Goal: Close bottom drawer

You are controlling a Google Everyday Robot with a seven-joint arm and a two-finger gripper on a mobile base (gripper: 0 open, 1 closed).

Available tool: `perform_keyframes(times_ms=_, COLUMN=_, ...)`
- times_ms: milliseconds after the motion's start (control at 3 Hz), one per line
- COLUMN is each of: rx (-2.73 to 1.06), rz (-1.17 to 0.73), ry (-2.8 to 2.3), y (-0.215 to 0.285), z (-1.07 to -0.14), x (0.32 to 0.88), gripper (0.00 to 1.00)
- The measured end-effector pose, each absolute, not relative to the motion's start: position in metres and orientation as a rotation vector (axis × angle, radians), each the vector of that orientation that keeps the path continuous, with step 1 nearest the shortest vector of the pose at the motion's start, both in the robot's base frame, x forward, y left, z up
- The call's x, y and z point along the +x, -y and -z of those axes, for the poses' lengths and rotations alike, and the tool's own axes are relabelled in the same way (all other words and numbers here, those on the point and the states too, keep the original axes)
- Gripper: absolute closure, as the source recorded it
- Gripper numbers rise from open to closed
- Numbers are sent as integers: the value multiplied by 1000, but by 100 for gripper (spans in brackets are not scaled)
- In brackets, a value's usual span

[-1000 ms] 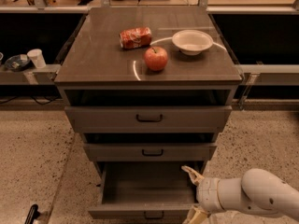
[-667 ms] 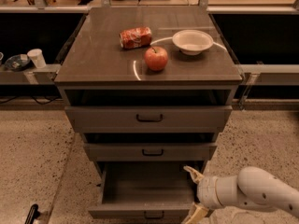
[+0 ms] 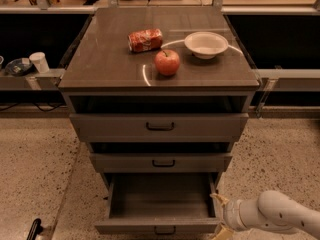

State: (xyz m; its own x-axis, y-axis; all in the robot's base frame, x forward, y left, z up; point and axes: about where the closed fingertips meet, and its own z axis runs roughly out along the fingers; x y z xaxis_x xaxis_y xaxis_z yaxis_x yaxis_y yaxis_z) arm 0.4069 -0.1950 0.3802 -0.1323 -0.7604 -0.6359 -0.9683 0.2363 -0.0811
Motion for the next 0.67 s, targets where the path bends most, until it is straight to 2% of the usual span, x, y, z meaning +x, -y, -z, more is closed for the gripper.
perform_keyframes(times_ms=333, rx=-1607, rz=-514, ry=-1961, y=207, z=-327, x=398, gripper=47)
perform_keyframes(times_ms=667, rx=-1659, rz=-553, ry=-1968, y=200, z=-285, x=389, gripper=72)
